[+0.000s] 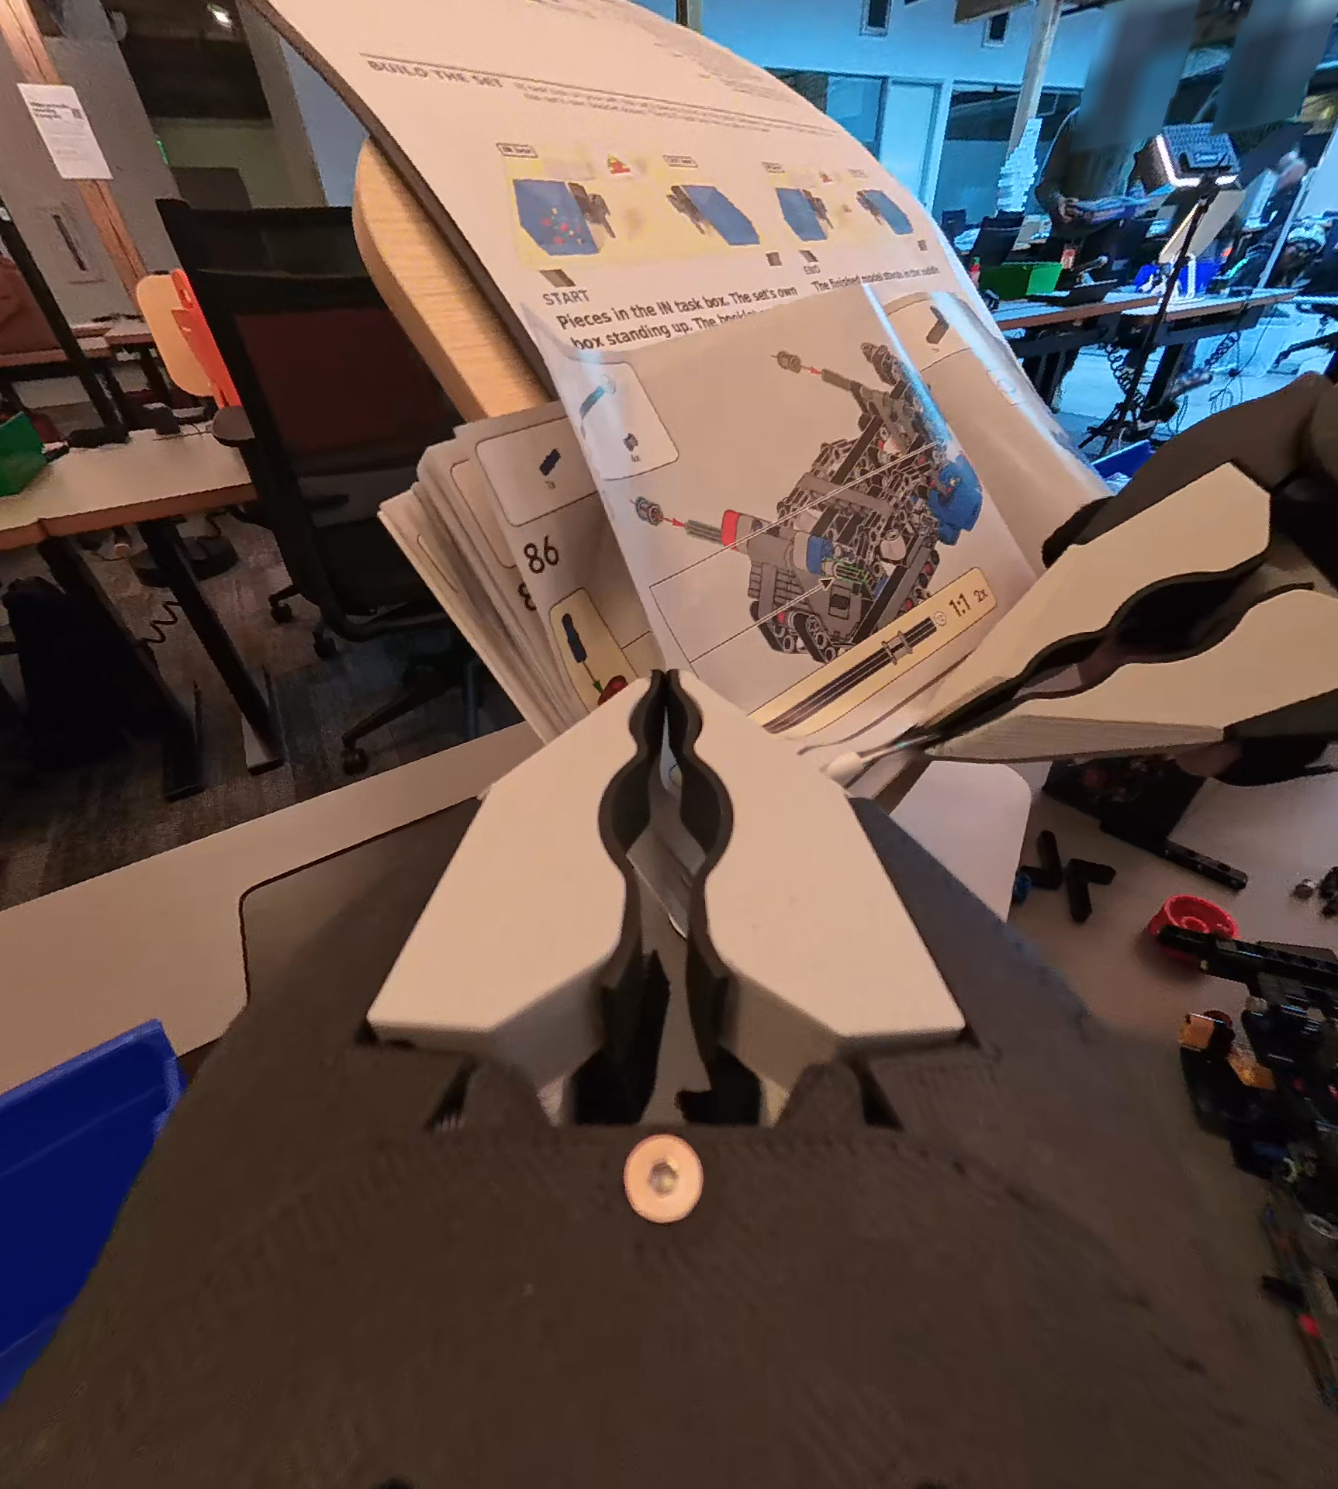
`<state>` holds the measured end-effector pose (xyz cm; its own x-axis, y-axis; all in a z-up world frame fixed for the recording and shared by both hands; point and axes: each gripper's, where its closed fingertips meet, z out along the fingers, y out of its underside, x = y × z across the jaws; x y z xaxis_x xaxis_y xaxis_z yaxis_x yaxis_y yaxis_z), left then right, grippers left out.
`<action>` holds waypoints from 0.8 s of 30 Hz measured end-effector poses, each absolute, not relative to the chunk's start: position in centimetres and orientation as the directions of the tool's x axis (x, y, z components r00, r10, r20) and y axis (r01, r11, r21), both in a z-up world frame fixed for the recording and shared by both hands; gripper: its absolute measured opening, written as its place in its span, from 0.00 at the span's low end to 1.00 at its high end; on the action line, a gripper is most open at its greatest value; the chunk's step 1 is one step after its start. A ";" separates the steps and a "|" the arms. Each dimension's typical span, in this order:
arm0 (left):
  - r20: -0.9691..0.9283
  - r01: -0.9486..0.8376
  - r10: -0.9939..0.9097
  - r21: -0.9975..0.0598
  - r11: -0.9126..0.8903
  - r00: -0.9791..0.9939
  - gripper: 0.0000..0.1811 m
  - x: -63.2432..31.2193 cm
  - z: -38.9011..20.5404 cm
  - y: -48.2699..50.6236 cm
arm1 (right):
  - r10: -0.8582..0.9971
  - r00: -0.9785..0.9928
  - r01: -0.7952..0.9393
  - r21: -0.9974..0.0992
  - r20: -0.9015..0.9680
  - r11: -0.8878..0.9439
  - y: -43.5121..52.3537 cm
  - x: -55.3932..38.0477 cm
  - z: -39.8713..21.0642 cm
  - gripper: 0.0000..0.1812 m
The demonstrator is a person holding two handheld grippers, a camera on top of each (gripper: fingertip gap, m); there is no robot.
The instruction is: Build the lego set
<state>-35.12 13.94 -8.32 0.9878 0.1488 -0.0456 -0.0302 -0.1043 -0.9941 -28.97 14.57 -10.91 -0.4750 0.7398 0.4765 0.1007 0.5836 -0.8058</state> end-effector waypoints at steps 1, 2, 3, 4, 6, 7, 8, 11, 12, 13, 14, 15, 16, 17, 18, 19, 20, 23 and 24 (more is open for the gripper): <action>-0.041 -0.027 0.147 -0.995 -0.101 0.988 0.00 -35.1 -8.3 14.0 | 0.735 -0.479 0.097 -0.803 0.480 0.588 14.5 -28.9 -10.9 0.00; -0.036 -0.022 0.146 -0.995 -0.097 0.989 0.00 -35.1 -8.3 14.0 | 0.727 -0.483 0.091 -0.798 0.488 0.596 14.5 -28.9 -11.0 0.00; -0.032 -0.019 0.145 -0.995 -0.093 0.989 0.00 -35.1 -8.3 14.0 | 0.726 -0.485 0.088 -0.798 0.489 0.596 14.5 -28.9 -10.9 0.00; -0.032 -0.019 0.146 -0.996 -0.091 0.989 0.00 -35.1 -8.3 14.0 | 0.727 -0.486 0.085 -0.802 0.484 0.591 14.5 -28.9 -10.9 0.00; -0.035 -0.021 0.147 -0.995 -0.095 0.988 0.00 -35.1 -8.3 14.0 | 0.727 -0.487 0.077 -0.806 0.484 0.588 14.5 -28.8 -10.9 0.00; -0.037 -0.022 0.148 -0.995 -0.097 0.988 0.00 -35.1 -8.3 14.0 | 0.729 -0.486 0.075 -0.808 0.482 0.584 14.5 -28.8 -10.9 0.00; -0.041 -0.027 0.150 -0.995 -0.097 0.988 0.00 -35.1 -8.3 14.0 | 0.720 -0.489 0.069 -0.801 0.492 0.594 14.5 -28.8 -10.9 0.00; -0.041 -0.027 0.151 -0.995 -0.093 0.988 0.00 -35.2 -8.3 14.0 | 0.711 -0.496 0.063 -0.796 0.498 0.602 14.4 -28.7 -11.0 0.00; -0.042 -0.028 0.153 -0.995 -0.092 0.987 0.00 -35.2 -8.3 14.1 | 0.713 -0.500 0.061 -0.801 0.492 0.595 14.4 -28.7 -11.0 0.00; -0.043 -0.029 0.155 -0.995 -0.093 0.987 0.00 -35.2 -8.4 14.1 | 0.720 -0.502 0.061 -0.811 0.479 0.582 14.5 -28.7 -10.9 0.00; -0.045 -0.031 0.156 -0.995 -0.094 0.987 0.00 -35.2 -8.3 14.1 | 0.719 -0.504 0.057 -0.813 0.478 0.580 14.4 -28.7 -10.9 0.00; -0.047 -0.032 0.158 -0.995 -0.095 0.986 0.00 -35.2 -8.3 14.1 | 0.714 -0.505 0.051 -0.810 0.484 0.585 14.4 -28.7 -11.0 0.00; -0.046 -0.032 0.159 -0.995 -0.095 0.986 0.00 -35.2 -8.3 14.1 | 0.712 -0.507 0.049 -0.809 0.486 0.586 14.4 -28.6 -11.1 0.00; -0.046 -0.031 0.160 -0.995 -0.094 0.986 0.00 -35.2 -8.3 14.1 | 0.715 -0.509 0.049 -0.813 0.479 0.580 14.4 -28.6 -11.0 0.00; -0.049 -0.034 0.162 -0.995 -0.093 0.986 0.00 -35.2 -8.3 14.1 | 0.717 -0.511 0.046 -0.818 0.474 0.573 14.4 -28.6 -11.0 0.00; -0.051 -0.037 0.164 -0.995 -0.092 0.985 0.00 -35.2 -8.3 14.1 | 0.723 -0.513 0.048 -0.826 0.462 0.562 14.4 -28.6 -11.0 0.00; -0.053 -0.038 0.165 -0.995 -0.091 0.985 0.00 -35.2 -8.3 14.1 | 0.730 -0.514 0.048 -0.835 0.450 0.549 14.4 -28.6 -10.9 0.00; -0.049 -0.035 0.161 -0.995 -0.090 0.986 0.00 -35.2 -8.3 14.1 | 0.743 -0.511 0.049 -0.849 0.431 0.526 14.4 -28.6 -10.9 0.00; -0.049 -0.035 0.161 -0.995 -0.091 0.986 0.00 -35.2 -8.3 14.1 | 0.750 -0.508 0.054 -0.854 0.422 0.518 14.5 -28.7 -10.9 0.00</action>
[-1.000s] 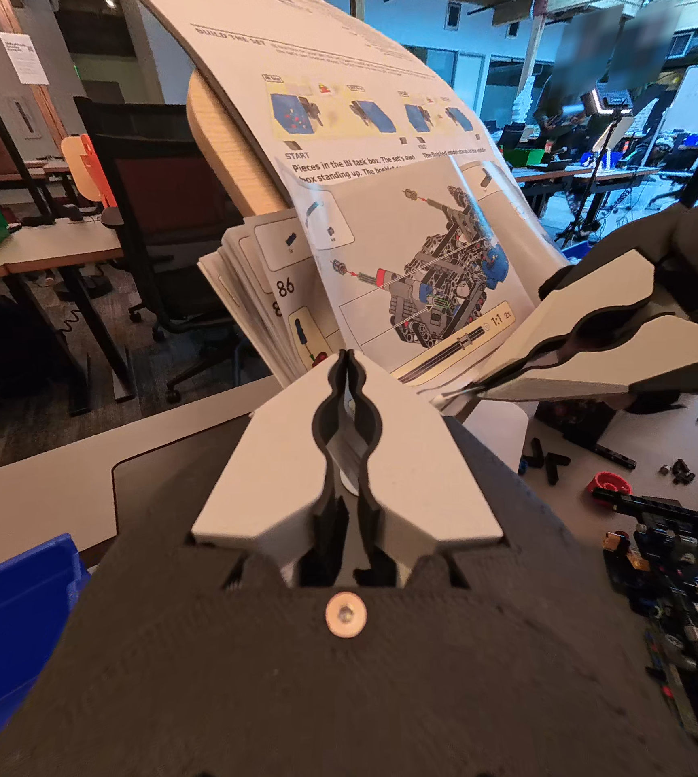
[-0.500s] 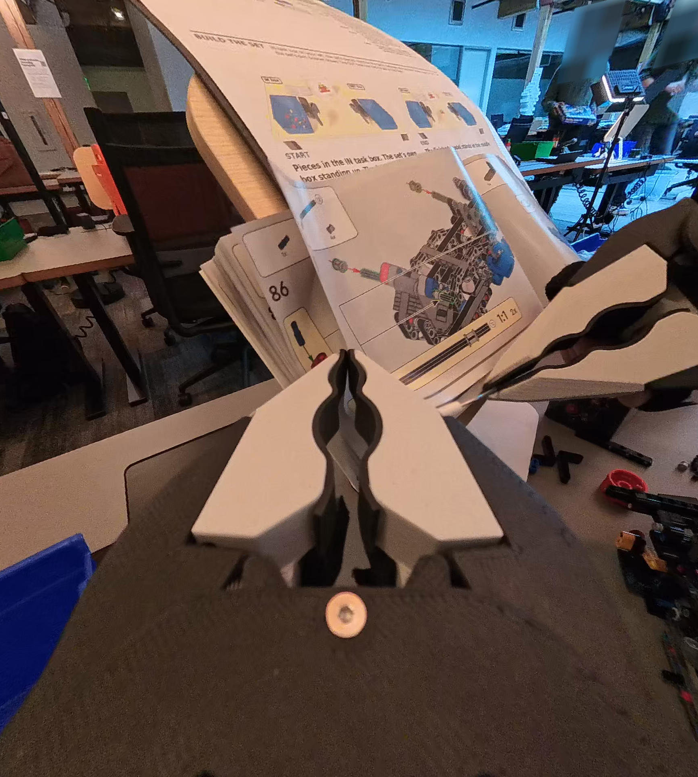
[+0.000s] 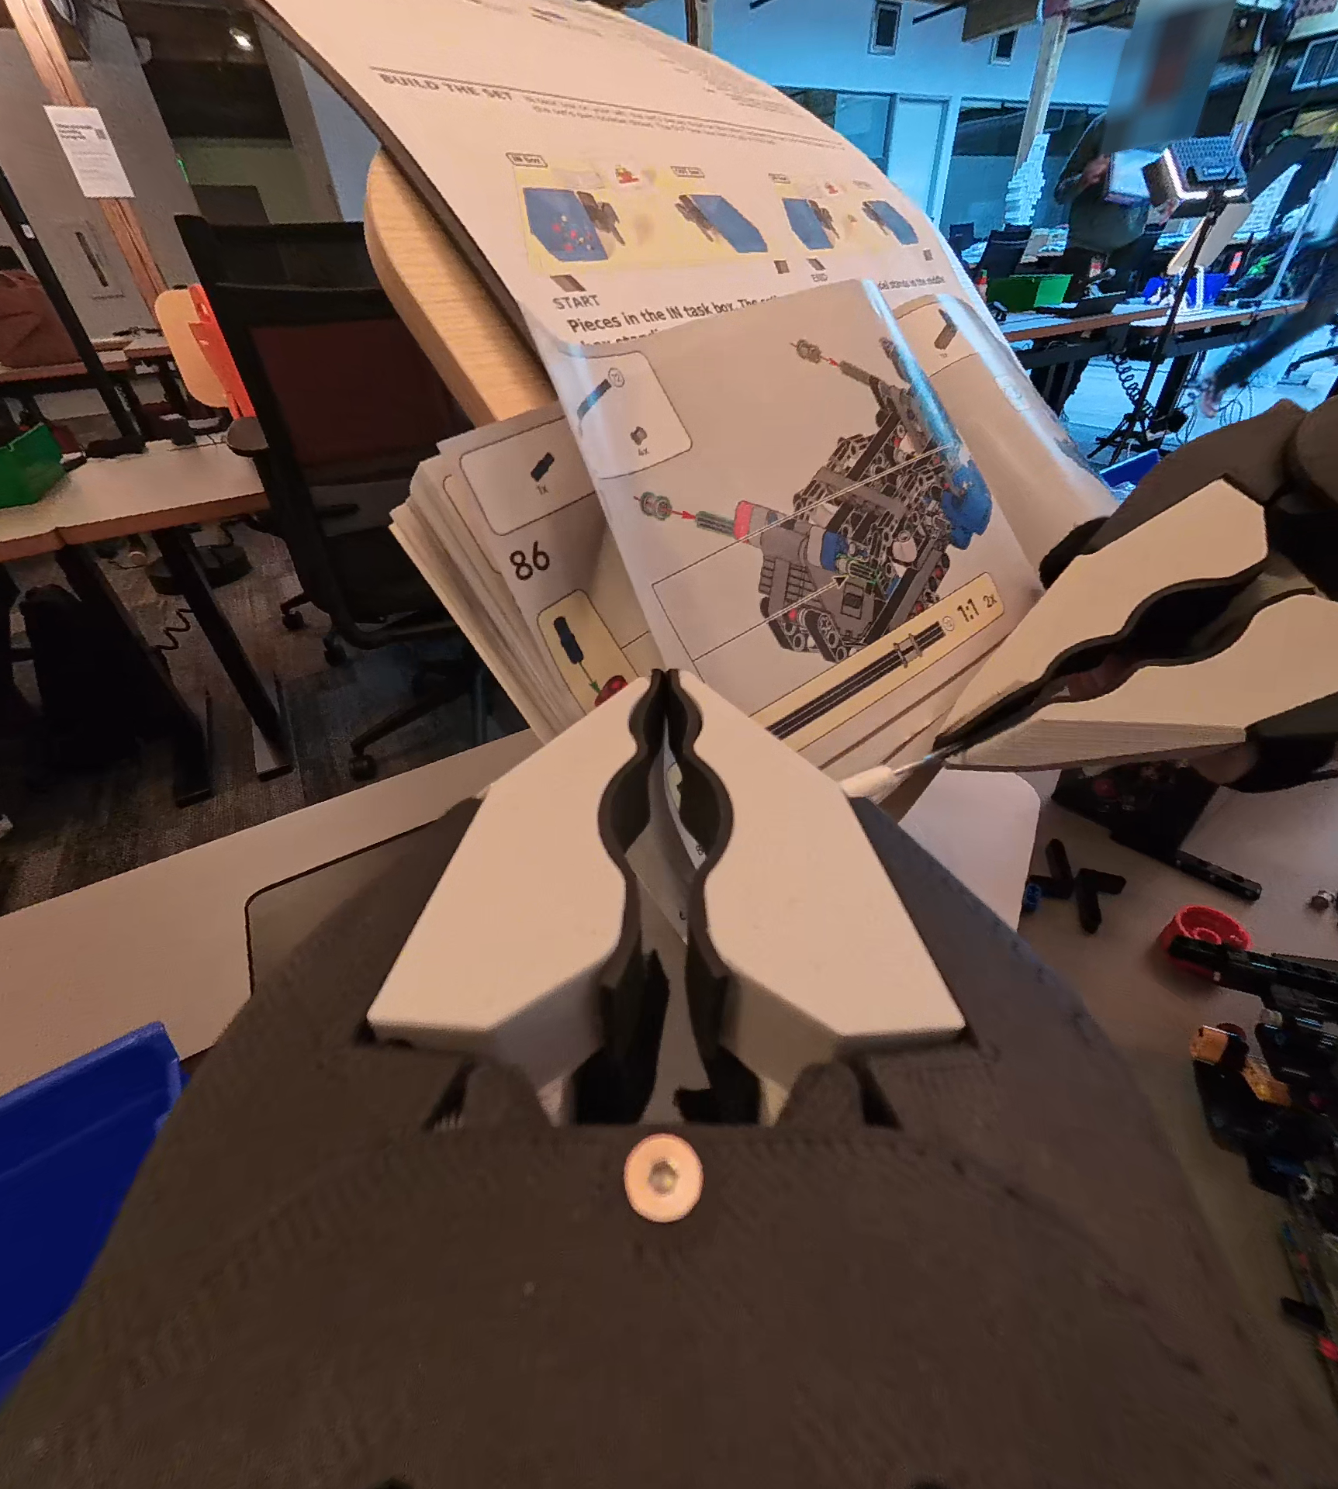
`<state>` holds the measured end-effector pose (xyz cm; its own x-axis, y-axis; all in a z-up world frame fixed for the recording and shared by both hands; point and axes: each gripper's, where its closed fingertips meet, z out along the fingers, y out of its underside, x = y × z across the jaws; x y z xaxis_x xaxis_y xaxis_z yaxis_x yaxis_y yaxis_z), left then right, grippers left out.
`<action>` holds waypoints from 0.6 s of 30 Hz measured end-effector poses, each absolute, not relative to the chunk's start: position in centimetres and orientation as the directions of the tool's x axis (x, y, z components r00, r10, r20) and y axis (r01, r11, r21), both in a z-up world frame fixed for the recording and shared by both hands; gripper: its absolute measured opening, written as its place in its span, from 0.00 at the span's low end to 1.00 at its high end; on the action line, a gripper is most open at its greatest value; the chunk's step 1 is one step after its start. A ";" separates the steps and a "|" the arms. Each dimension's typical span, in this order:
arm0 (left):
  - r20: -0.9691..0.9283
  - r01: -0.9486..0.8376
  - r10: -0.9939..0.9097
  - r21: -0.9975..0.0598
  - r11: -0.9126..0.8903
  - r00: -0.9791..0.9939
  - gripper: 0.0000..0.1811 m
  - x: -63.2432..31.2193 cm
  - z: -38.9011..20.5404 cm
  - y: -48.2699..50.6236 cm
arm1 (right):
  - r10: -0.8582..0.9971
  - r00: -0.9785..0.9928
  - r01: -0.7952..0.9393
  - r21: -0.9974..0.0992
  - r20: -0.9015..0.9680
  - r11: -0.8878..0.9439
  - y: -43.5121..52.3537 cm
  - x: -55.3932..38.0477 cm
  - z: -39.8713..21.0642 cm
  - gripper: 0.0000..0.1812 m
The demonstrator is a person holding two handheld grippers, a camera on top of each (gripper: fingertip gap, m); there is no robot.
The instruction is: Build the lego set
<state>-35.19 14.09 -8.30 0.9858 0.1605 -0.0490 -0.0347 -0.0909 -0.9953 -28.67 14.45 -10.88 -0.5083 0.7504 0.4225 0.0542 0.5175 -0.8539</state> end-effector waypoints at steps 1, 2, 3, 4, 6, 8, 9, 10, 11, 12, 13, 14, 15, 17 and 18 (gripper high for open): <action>-0.050 -0.035 0.160 -0.995 -0.093 0.986 0.00 -35.2 -8.3 14.1 | 0.762 -0.502 0.066 -0.861 0.408 0.504 14.5 -28.7 -10.8 0.00; -0.051 -0.035 0.158 -0.995 -0.098 0.986 0.00 -35.2 -8.3 14.1 | 0.773 -0.495 0.078 -0.865 0.397 0.495 14.6 -28.8 -10.8 0.00; -0.050 -0.034 0.153 -0.994 -0.106 0.987 0.00 -35.2 -8.3 14.0 | 0.780 -0.491 0.087 -0.869 0.387 0.487 14.6 -28.9 -10.8 0.00; -0.047 -0.030 0.144 -0.993 -0.116 0.988 0.00 -35.1 -8.4 13.9 | 0.792 -0.487 0.100 -0.877 0.368 0.470 14.7 -28.9 -10.8 0.00; -0.050 -0.032 0.132 -0.990 -0.136 0.990 0.00 -35.0 -8.5 13.8 | 0.814 -0.482 0.127 -0.893 0.324 0.431 14.8 -29.0 -10.7 0.00; -0.054 -0.034 0.125 -0.988 -0.153 0.991 0.00 -34.9 -8.7 13.7 | 0.835 -0.468 0.153 -0.904 0.289 0.398 14.9 -29.1 -10.6 0.00; -0.054 -0.034 0.120 -0.986 -0.162 0.991 0.00 -34.9 -8.7 13.6 | 0.845 -0.463 0.167 -0.910 0.267 0.380 15.0 -29.2 -10.6 0.00; -0.054 -0.034 0.113 -0.985 -0.169 0.992 0.00 -34.8 -8.7 13.5 | 0.855 -0.458 0.183 -0.916 0.242 0.357 15.1 -29.2 -10.6 0.00; -0.049 -0.030 0.104 -0.984 -0.177 0.993 0.00 -34.8 -8.8 13.5 | 0.868 -0.449 0.198 -0.924 0.212 0.327 15.2 -29.2 -10.5 0.00; -0.040 -0.023 0.096 -0.984 -0.179 0.995 0.00 -34.7 -8.8 13.4 | 0.882 -0.436 0.211 -0.932 0.181 0.296 15.3 -29.3 -10.4 0.00; -0.029 -0.013 0.089 -0.984 -0.175 0.996 0.00 -34.6 -8.7 13.3 | 0.889 -0.427 0.224 -0.934 0.163 0.279 15.3 -29.3 -10.4 0.00; -0.014 -0.001 0.083 -0.986 -0.165 0.996 0.00 -34.7 -8.5 13.2 | 0.892 -0.421 0.233 -0.930 0.166 0.284 15.3 -29.3 -10.5 0.00; 0.001 0.013 0.081 -0.988 -0.151 0.997 0.01 -34.7 -8.3 13.1 | 0.891 -0.416 0.239 -0.924 0.179 0.297 15.4 -29.3 -10.5 0.00; 0.020 0.031 0.084 -0.992 -0.123 0.996 0.03 -35.0 -7.8 12.8 | 0.894 -0.400 0.234 -0.920 0.202 0.313 15.6 -28.9 -9.9 0.03; 0.021 0.032 0.089 -0.993 -0.116 0.996 0.05 -35.1 -7.5 12.6 | 0.898 -0.386 0.238 -0.918 0.212 0.319 15.9 -28.7 -9.6 0.09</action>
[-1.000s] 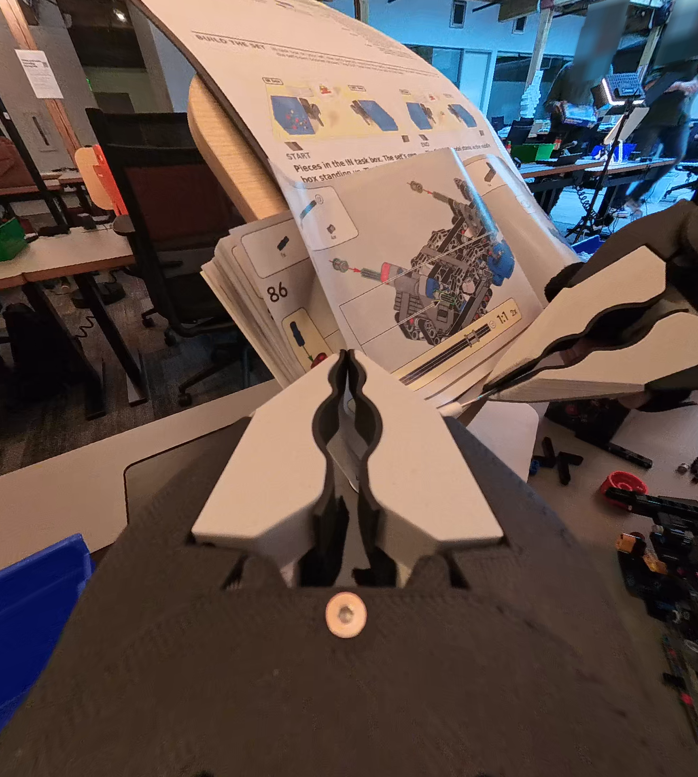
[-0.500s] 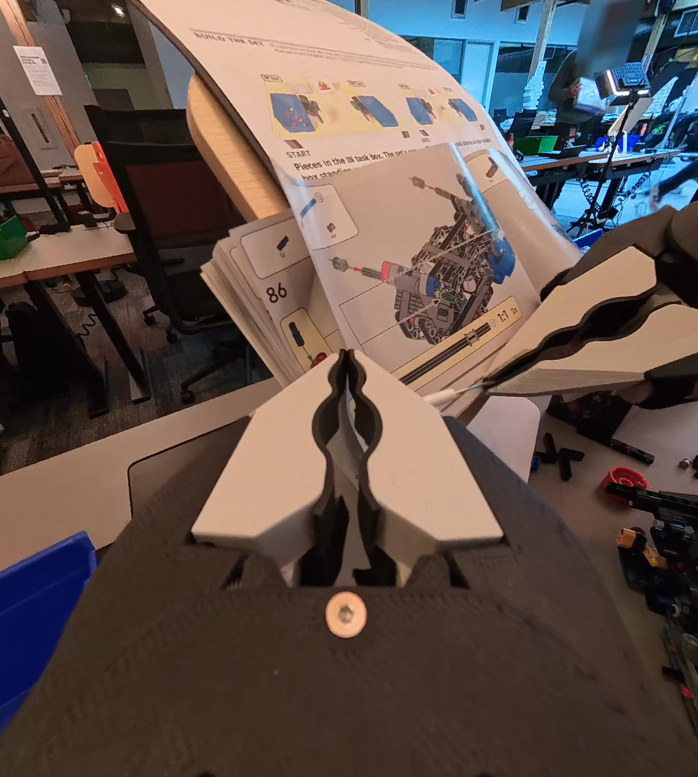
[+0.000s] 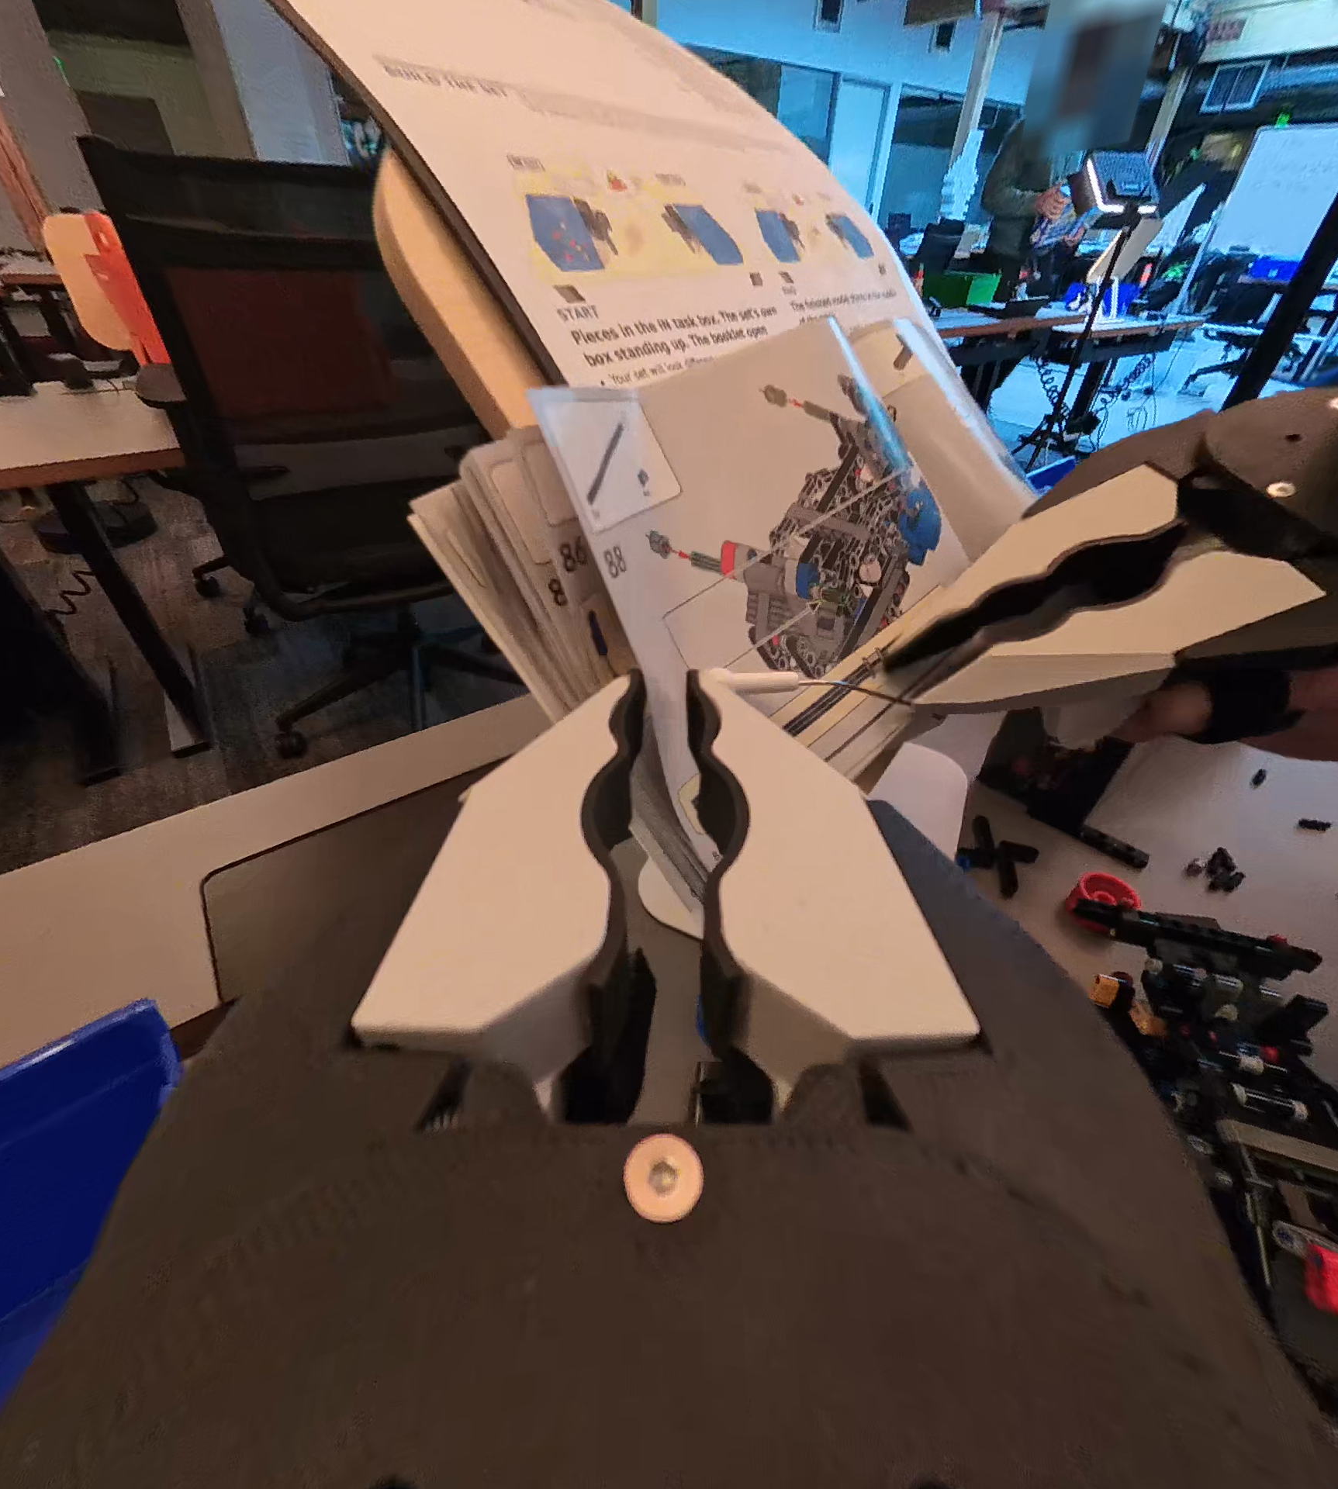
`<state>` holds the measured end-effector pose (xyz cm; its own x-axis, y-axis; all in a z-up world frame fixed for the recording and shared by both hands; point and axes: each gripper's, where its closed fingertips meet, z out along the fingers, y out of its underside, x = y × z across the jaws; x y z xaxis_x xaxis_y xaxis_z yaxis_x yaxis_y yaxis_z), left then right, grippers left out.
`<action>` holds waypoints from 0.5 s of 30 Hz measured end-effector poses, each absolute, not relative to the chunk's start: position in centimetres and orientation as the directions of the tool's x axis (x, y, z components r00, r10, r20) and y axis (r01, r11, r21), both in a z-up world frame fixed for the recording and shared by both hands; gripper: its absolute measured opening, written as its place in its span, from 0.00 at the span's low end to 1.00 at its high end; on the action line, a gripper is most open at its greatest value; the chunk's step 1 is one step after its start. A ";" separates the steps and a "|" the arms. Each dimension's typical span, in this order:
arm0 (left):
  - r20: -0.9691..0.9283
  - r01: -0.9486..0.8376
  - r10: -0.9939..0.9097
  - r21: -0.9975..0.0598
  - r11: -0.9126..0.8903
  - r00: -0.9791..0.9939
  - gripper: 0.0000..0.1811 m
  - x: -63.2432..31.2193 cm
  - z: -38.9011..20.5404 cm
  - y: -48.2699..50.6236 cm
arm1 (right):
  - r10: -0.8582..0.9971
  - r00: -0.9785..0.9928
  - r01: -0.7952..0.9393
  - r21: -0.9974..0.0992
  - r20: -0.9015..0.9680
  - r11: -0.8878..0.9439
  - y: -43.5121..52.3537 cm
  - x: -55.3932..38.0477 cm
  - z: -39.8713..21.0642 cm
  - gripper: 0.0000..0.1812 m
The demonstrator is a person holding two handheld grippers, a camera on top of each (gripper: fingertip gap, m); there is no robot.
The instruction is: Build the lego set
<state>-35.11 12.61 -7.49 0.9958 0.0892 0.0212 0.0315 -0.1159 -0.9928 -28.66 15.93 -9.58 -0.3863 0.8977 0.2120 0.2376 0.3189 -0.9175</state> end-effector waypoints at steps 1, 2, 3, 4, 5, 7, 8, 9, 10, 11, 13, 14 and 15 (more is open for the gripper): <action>0.018 0.028 0.096 -0.994 -0.109 0.995 0.06 -35.2 -7.2 12.4 | 0.901 -0.376 0.245 -0.914 0.217 0.323 16.2 -28.3 -9.2 0.12; 0.013 0.023 0.106 -0.995 -0.097 0.994 0.07 -35.4 -6.8 12.2 | 0.901 -0.372 0.247 -0.912 0.224 0.328 16.3 -27.9 -8.8 0.13; 0.006 0.016 0.116 -0.996 -0.084 0.993 0.08 -35.4 -6.3 12.0 | 0.900 -0.365 0.247 -0.908 0.238 0.340 16.5 -27.3 -8.4 0.13; -0.002 0.007 0.123 -0.997 -0.073 0.992 0.09 -35.4 -5.7 11.8 | 0.897 -0.359 0.247 -0.901 0.256 0.356 16.6 -26.8 -8.1 0.13; -0.014 -0.006 0.128 -0.998 -0.061 0.992 0.09 -35.3 -5.2 11.6 | 0.893 -0.356 0.251 -0.893 0.274 0.374 16.7 -26.1 -7.8 0.14; -0.042 -0.037 0.136 -0.999 -0.038 0.990 0.09 -34.9 -3.9 11.2 | 0.879 -0.373 0.255 -0.877 0.299 0.406 16.3 -24.6 -7.6 0.17; -0.061 -0.058 0.139 -0.998 -0.027 0.988 0.09 -34.6 -3.2 11.0 | 0.874 -0.379 0.253 -0.874 0.305 0.415 16.1 -23.8 -7.4 0.17; -0.082 -0.080 0.139 -0.997 -0.018 0.987 0.09 -34.2 -2.5 10.8 | 0.871 -0.381 0.254 -0.871 0.310 0.421 16.0 -23.0 -7.3 0.17; -0.103 -0.103 0.138 -0.995 -0.012 0.985 0.09 -33.6 -1.8 10.7 | 0.866 -0.388 0.255 -0.867 0.314 0.428 15.7 -22.1 -7.2 0.17; -0.127 -0.127 0.134 -0.992 -0.007 0.983 0.09 -33.0 -1.1 10.5 | 0.861 -0.395 0.259 -0.861 0.320 0.438 15.5 -21.3 -7.2 0.17; -0.182 -0.182 0.116 -0.983 -0.007 0.976 0.09 -31.4 0.1 10.4 | 0.854 -0.403 0.272 -0.848 0.329 0.455 15.1 -19.6 -7.4 0.18; -0.210 -0.209 0.108 -0.978 -0.013 0.972 0.09 -30.5 0.6 10.4 | 0.850 -0.412 0.285 -0.840 0.328 0.462 14.8 -18.7 -7.6 0.18; -0.233 -0.233 0.096 -0.972 -0.017 0.968 0.09 -29.6 1.1 10.4 | 0.847 -0.421 0.307 -0.827 0.326 0.471 14.6 -17.7 -8.1 0.18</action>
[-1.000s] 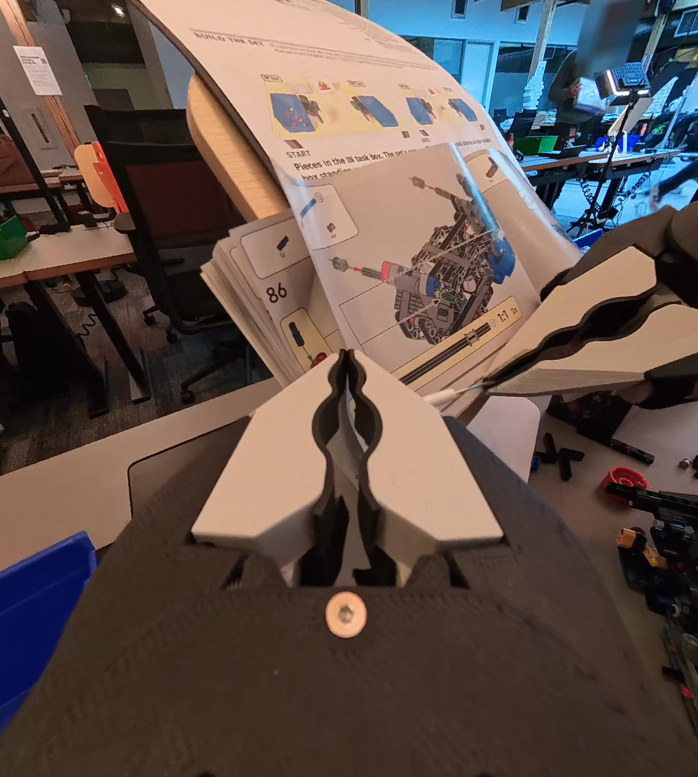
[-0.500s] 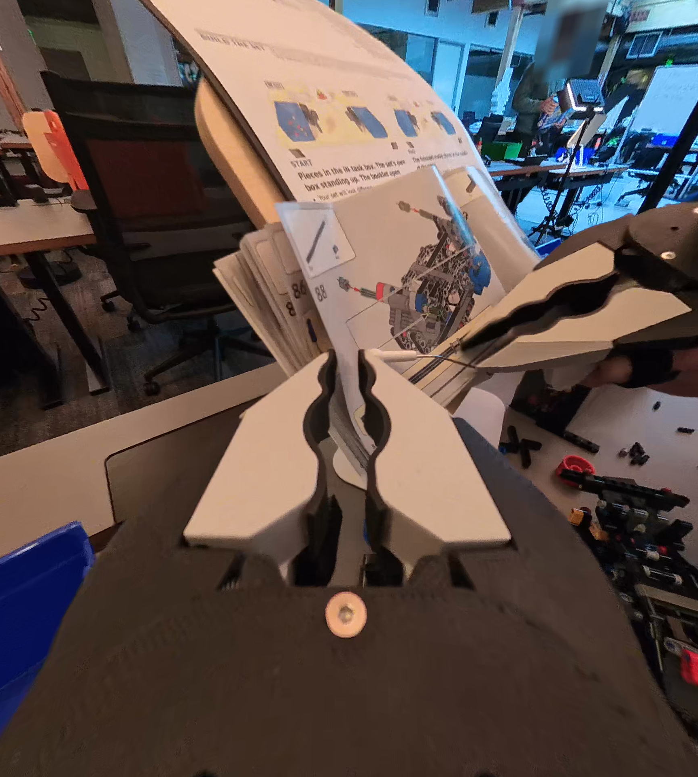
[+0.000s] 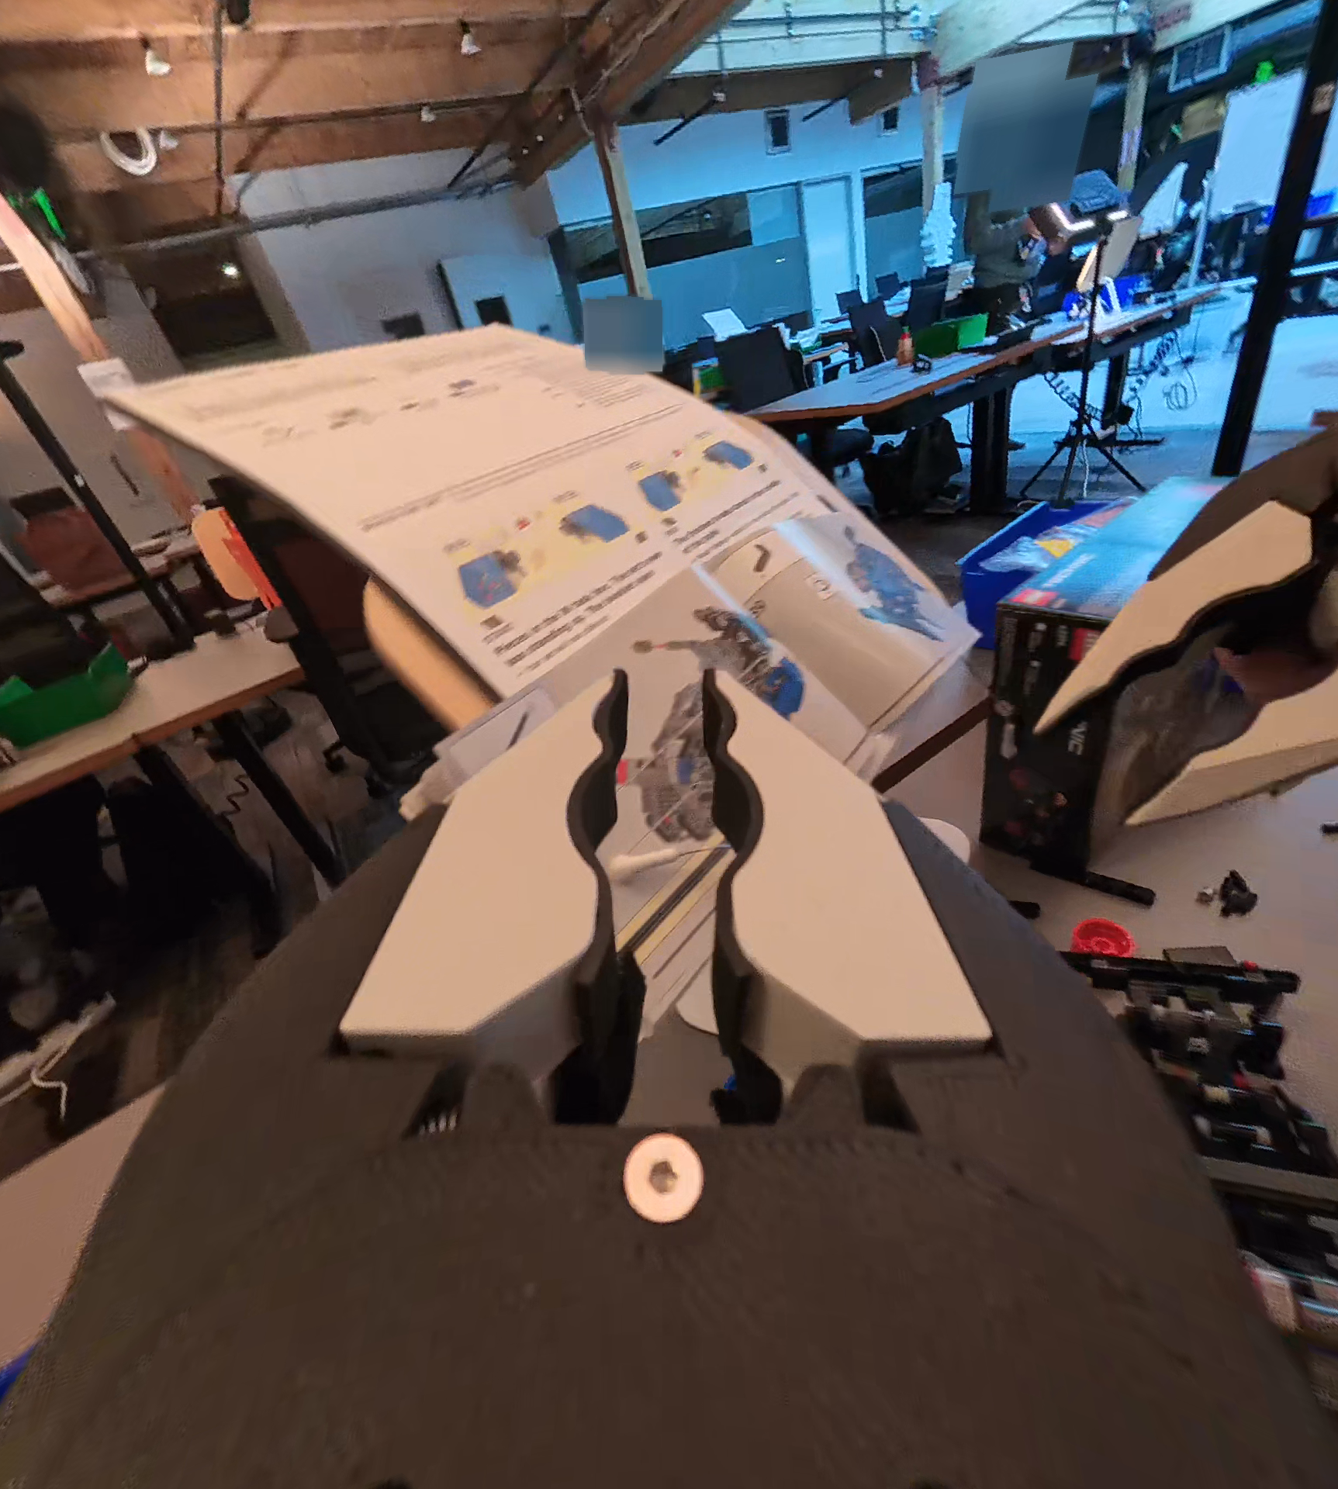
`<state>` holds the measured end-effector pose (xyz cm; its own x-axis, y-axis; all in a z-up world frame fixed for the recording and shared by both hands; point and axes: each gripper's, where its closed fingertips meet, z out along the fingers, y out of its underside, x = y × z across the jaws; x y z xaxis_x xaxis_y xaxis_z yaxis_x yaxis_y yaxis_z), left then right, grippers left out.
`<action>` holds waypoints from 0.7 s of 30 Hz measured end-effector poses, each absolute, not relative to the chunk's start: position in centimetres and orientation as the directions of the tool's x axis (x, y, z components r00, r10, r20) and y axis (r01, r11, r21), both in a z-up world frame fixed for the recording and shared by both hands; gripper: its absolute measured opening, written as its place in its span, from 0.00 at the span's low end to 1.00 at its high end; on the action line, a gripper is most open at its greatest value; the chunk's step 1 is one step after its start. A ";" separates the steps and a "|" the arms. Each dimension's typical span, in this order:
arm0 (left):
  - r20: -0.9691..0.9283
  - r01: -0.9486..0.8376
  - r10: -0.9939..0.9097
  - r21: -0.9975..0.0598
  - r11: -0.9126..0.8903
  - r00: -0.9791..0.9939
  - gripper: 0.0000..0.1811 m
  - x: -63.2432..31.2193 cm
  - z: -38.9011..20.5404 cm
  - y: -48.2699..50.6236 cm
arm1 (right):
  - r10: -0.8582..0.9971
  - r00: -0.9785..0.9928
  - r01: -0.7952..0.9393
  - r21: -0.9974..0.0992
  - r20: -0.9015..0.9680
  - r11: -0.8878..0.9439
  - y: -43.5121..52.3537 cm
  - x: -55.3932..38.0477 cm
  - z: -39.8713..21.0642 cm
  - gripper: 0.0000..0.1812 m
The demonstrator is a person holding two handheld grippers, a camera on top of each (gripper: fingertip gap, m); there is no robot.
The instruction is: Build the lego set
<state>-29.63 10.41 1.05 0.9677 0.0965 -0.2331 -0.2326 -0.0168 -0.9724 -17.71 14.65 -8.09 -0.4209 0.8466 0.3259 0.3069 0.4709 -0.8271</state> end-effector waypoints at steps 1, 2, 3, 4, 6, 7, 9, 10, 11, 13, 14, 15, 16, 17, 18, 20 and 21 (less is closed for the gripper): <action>-0.251 -0.251 0.081 -0.968 -0.017 0.965 0.09 -28.7 1.4 10.5 | 0.840 -0.435 0.335 -0.807 0.325 0.486 14.5 -16.7 -8.8 0.19; -0.270 -0.269 0.062 -0.963 -0.019 0.961 0.09 -27.7 1.7 10.6 | 0.828 -0.459 0.367 -0.780 0.322 0.507 14.2 -15.5 -9.6 0.19; -0.294 -0.292 0.046 -0.956 -0.028 0.955 0.09 -26.9 1.8 10.7 | 0.817 -0.476 0.392 -0.753 0.326 0.528 14.1 -14.5 -10.4 0.19; -0.318 -0.316 0.031 -0.948 -0.046 0.948 0.09 -26.1 1.6 10.9 | 0.815 -0.468 0.402 -0.739 0.342 0.541 14.1 -13.7 -10.7 0.20; -0.362 -0.361 -0.003 -0.928 -0.093 0.932 0.09 -24.8 0.6 11.2 | 0.814 -0.460 0.398 -0.737 0.355 0.546 13.8 -12.4 -11.1 0.19; -0.384 -0.384 -0.020 -0.915 -0.121 0.923 0.09 -24.2 -0.1 11.2 | 0.818 -0.461 0.398 -0.744 0.344 0.537 13.4 -11.7 -11.4 0.19; -0.424 -0.427 -0.058 -0.885 -0.186 0.904 0.09 -23.1 -2.1 11.0 | 0.831 -0.452 0.394 -0.763 0.325 0.513 12.8 -10.7 -12.0 0.19; -0.436 -0.443 -0.080 -0.871 -0.213 0.896 0.10 -22.5 -3.2 10.8 | 0.835 -0.445 0.397 -0.765 0.323 0.507 12.8 -10.3 -12.3 0.19; -0.446 -0.459 -0.110 -0.856 -0.239 0.888 0.10 -21.8 -4.4 10.4 | 0.841 -0.433 0.402 -0.766 0.323 0.502 12.8 -9.9 -12.7 0.19; -0.451 -0.485 -0.178 -0.829 -0.278 0.874 0.11 -20.4 -7.1 9.7 | 0.855 -0.420 0.414 -0.773 0.306 0.480 12.9 -9.3 -13.5 0.19; -0.444 -0.492 -0.217 -0.821 -0.291 0.869 0.11 -19.6 -8.5 9.3 | 0.862 -0.416 0.418 -0.782 0.288 0.463 12.8 -8.9 -13.8 0.19; -0.431 -0.495 -0.255 -0.814 -0.303 0.865 0.11 -19.0 -9.9 9.0 | 0.870 -0.414 0.423 -0.790 0.269 0.445 12.7 -8.6 -14.2 0.19; -0.416 -0.494 -0.284 -0.811 -0.314 0.864 0.12 -18.4 -11.3 8.7 | 0.877 -0.410 0.427 -0.796 0.252 0.429 12.6 -8.3 -14.5 0.19; -0.397 -0.484 -0.301 -0.813 -0.322 0.867 0.14 -18.0 -12.5 8.5 | 0.881 -0.407 0.433 -0.799 0.240 0.417 12.6 -8.1 -14.9 0.19; -0.366 -0.469 -0.329 -0.820 -0.327 0.870 0.15 -17.5 -13.7 8.4 | 0.886 -0.403 0.438 -0.801 0.230 0.408 12.5 -7.9 -15.3 0.19; -0.307 -0.444 -0.391 -0.832 -0.334 0.868 0.17 -16.4 -15.8 7.9 | 0.892 -0.397 0.440 -0.808 0.216 0.392 12.2 -7.6 -16.0 0.18; -0.288 -0.434 -0.409 -0.839 -0.328 0.866 0.18 -16.0 -16.4 7.8 | 0.894 -0.396 0.439 -0.812 0.210 0.385 12.0 -7.4 -16.3 0.18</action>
<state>-16.04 7.82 -16.42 0.8661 -0.4087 -0.2879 -0.4338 -0.3282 -0.8391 -7.43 11.97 -16.31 -0.3959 0.8940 0.2098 0.4391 0.3850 -0.8118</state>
